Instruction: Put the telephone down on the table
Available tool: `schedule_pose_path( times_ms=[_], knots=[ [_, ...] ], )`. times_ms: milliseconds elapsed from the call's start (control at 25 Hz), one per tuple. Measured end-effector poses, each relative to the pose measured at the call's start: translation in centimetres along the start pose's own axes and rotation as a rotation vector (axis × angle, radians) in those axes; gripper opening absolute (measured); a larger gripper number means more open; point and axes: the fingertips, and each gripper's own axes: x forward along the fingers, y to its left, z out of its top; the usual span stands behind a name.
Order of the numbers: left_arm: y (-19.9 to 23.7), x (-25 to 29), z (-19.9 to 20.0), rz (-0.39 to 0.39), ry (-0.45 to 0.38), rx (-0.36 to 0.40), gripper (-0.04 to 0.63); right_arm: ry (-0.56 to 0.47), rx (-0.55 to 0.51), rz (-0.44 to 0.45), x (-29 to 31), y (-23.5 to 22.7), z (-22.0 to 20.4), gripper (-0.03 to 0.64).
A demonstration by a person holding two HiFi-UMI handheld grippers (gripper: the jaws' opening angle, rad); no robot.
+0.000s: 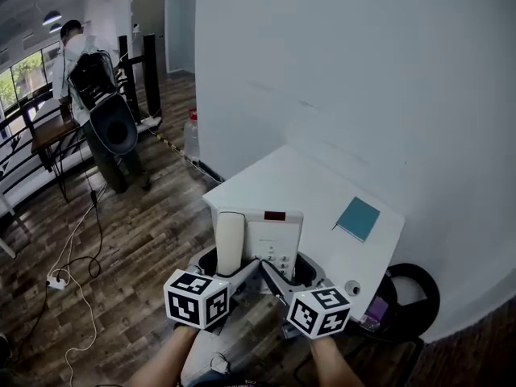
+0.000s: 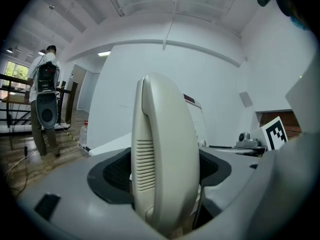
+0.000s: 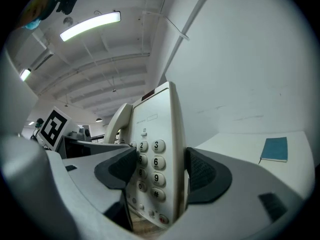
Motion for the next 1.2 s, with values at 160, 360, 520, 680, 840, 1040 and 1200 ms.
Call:
schedule_pose_path(
  times_ms=[160,360,520,680,840,1040,1200],
  knots=[
    [3.4,0.6,1.6,-0.041,0.015,0.003,0.368,-0.003,0.005,-0.041,3.3,0.8,0.9,0.31],
    [6.2,1.3,1.9,-0.077,0.031,-0.001,0.368,-0.004,0.013,-0.079,6.0,1.3,0.7,0.31],
    [7.8,2.1,2.2,-0.104,0.044,0.003,0.368,-0.008,0.022,-0.107,7.7,1.3,0.7,0.31],
    [8.5,2.7,2.1,-0.129,0.051,0.005,0.368,-0.005,0.029,-0.132,8.4,1.0,0.4,0.31],
    [8.8,3.6,1.8,-0.148,0.059,0.009,0.368,-0.012,0.036,-0.154,8.8,0.3,0.0,0.31],
    [9.4,4.8,1.5,-0.164,0.066,0.021,0.368,-0.027,0.044,-0.17,9.5,-0.6,-0.3,0.31],
    [9.7,7.8,2.4,-0.174,0.075,0.032,0.368,-0.038,0.053,-0.179,10.9,-3.2,0.5,0.31]
  ],
)
